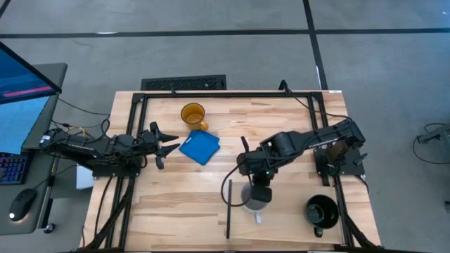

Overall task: Stack small to large cups/mugs on shelf
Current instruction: Put the gray mug on the shelf

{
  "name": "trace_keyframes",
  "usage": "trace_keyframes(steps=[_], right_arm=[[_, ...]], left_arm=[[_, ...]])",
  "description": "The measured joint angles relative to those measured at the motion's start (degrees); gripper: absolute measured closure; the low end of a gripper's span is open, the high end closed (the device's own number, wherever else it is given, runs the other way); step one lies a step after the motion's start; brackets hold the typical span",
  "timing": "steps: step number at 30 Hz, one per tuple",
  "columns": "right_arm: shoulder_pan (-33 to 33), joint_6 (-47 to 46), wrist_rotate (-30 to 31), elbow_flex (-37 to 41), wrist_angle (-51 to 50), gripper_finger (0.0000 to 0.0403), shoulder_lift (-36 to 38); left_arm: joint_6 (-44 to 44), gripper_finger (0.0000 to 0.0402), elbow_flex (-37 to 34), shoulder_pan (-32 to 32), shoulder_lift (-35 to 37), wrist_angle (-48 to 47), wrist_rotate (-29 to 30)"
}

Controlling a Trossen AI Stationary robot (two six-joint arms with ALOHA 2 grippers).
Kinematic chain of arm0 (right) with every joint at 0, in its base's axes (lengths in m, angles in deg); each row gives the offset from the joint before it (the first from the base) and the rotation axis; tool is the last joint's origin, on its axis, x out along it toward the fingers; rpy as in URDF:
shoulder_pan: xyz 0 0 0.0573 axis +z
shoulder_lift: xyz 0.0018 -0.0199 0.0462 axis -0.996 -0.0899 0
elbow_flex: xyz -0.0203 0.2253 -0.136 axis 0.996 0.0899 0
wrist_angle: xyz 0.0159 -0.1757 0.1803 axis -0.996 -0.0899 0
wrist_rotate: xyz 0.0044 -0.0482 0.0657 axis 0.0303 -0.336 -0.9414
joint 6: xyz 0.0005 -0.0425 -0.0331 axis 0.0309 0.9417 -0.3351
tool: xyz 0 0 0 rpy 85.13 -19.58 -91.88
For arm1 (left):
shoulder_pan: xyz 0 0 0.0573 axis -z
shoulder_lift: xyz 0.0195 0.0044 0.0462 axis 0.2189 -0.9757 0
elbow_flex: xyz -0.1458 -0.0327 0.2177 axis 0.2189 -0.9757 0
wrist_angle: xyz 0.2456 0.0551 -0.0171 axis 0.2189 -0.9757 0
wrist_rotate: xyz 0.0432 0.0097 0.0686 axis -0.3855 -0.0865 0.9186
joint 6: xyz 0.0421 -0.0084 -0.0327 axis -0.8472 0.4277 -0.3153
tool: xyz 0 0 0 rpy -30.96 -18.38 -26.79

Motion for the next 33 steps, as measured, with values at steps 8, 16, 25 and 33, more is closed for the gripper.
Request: trace_keyframes(steps=[8,16,25,33], right_arm=[[2.02,-2.64,0.22,-0.11,-1.84,0.0384,0.11],[5.96,-5.89,2.33,-0.06,-6.49,0.0384,1.45],[11.79,-12.30,7.47,-0.02,-8.75,0.0384,2.60],[15.20,-18.07,9.86,-0.07,-9.21,0.0384,2.60]], left_arm=[[0.29,0.0264,0.00,0.00,0.00,0.00,0.17],[1.39,0.0264,0.00,0.00,0.00,0.24,0.22],[5.07,0.0264,0.00,0.00,0.00,0.35,0.26],[7.56,0.0264,0.00,0.00,0.00,0.37,0.16]])
